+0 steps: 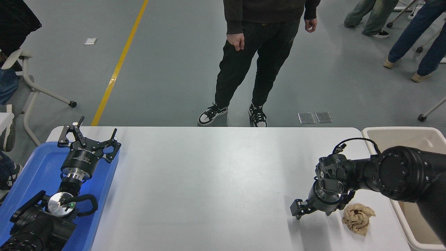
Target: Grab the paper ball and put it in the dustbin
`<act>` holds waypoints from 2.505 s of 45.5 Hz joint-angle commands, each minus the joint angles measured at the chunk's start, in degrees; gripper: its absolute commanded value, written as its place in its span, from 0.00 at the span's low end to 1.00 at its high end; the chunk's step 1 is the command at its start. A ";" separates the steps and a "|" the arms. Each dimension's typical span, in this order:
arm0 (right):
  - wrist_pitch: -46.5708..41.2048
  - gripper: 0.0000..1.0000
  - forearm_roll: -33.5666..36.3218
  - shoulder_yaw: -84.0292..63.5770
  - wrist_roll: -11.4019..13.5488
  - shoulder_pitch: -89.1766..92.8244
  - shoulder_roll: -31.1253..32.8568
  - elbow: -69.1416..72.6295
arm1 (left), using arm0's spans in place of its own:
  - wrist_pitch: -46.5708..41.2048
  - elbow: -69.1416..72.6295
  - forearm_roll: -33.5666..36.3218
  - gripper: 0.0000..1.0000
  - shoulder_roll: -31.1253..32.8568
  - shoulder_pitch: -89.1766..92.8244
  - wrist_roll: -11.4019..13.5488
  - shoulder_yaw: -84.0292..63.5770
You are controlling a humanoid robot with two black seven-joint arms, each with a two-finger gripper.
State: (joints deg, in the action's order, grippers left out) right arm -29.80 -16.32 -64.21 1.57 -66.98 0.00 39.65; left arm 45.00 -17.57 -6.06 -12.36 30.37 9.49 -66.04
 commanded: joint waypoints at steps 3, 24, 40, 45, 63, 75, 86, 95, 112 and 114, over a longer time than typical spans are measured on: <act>-0.17 1.00 -0.12 -0.12 0.10 0.45 0.00 -0.71 | 0.00 0.00 0.08 0.99 -0.03 0.04 0.00 0.04; -0.70 1.00 1.11 0.67 0.10 -4.73 0.00 1.92 | 0.00 0.08 0.00 0.99 -0.12 0.04 0.00 0.04; -3.07 1.00 6.82 -0.12 0.10 -26.87 0.00 15.80 | 0.00 0.08 0.00 0.99 -0.21 0.04 0.00 0.04; -4.74 1.00 7.09 -0.03 0.01 -35.57 0.00 21.34 | 0.00 0.08 0.00 0.99 -0.21 0.04 0.00 0.04; -14.40 1.00 9.11 -0.21 0.01 -59.22 12.03 38.12 | 0.00 0.08 0.00 0.99 -0.21 0.04 0.00 0.04; -15.20 1.00 5.42 -5.66 0.01 -73.63 20.30 49.20 | 0.00 0.08 0.00 0.99 -0.21 0.04 0.00 0.04; -15.20 1.00 2.69 -8.73 0.01 -75.31 23.64 50.26 | 0.00 0.08 0.00 0.99 -0.21 0.12 0.00 0.12; -13.44 1.00 -3.45 -13.74 0.01 -74.35 26.88 50.09 | 0.00 0.00 0.08 0.99 -0.29 0.21 -0.08 0.30; -3.87 1.00 -16.64 -14.27 -0.34 -60.30 38.41 48.33 | 0.00 0.00 0.08 0.99 -0.29 0.21 0.00 0.47; -2.64 1.00 -17.60 -14.10 -0.34 -57.31 38.67 46.75 | 0.00 0.00 0.08 0.99 -0.29 0.21 -0.08 0.47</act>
State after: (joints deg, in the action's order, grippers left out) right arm -38.29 -27.04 -77.98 1.39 -134.37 33.28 88.76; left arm 45.00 -17.58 -5.99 -12.66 30.64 9.41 -65.64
